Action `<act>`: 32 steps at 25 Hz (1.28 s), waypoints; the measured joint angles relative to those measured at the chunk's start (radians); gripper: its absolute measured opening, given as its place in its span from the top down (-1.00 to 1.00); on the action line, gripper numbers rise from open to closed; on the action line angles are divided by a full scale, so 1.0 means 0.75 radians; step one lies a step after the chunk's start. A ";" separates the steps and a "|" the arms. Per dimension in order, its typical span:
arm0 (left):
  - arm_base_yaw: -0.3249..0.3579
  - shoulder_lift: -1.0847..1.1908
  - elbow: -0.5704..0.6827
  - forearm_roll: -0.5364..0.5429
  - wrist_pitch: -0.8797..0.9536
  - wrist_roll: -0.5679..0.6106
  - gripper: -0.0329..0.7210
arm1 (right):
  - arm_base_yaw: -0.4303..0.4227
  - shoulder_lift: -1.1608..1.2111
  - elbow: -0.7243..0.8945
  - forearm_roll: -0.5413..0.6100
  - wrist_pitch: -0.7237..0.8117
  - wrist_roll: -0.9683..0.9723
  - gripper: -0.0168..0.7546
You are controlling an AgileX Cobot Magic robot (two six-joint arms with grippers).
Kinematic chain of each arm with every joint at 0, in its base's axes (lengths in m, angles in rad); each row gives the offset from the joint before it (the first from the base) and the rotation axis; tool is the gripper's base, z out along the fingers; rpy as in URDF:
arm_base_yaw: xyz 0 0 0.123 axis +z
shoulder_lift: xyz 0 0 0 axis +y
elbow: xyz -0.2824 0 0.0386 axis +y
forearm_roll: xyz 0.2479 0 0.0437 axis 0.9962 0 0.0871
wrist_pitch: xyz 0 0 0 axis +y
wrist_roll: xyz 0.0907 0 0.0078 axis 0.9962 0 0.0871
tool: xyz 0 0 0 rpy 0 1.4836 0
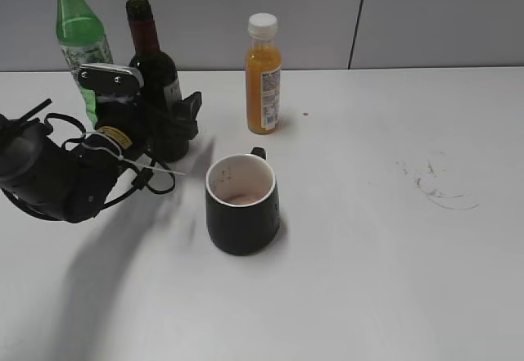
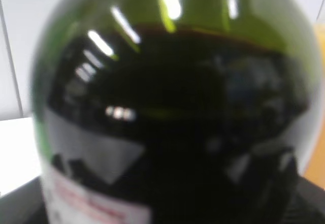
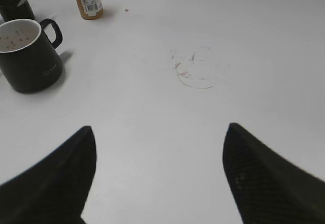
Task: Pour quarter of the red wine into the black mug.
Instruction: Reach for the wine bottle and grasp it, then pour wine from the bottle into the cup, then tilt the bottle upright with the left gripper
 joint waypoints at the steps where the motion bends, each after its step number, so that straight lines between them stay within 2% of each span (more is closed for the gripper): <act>1: 0.000 0.009 -0.006 0.008 -0.010 0.000 -0.86 | 0.000 0.000 0.000 0.000 0.000 0.000 -0.56; 4: 0.001 0.017 -0.007 0.014 -0.025 0.000 -0.73 | 0.000 0.000 0.000 0.000 0.000 0.000 -0.56; 6: 0.001 0.017 -0.007 0.014 -0.039 0.000 -0.54 | 0.000 0.000 0.000 0.000 0.000 0.002 -0.56; 21: 0.001 -0.026 0.035 -0.010 -0.026 0.005 -0.54 | 0.000 0.000 0.000 0.000 0.000 -0.001 -0.56; 32: -0.006 -0.254 0.381 -0.253 -0.023 0.054 -0.54 | 0.000 0.000 0.000 0.000 -0.001 0.000 -0.56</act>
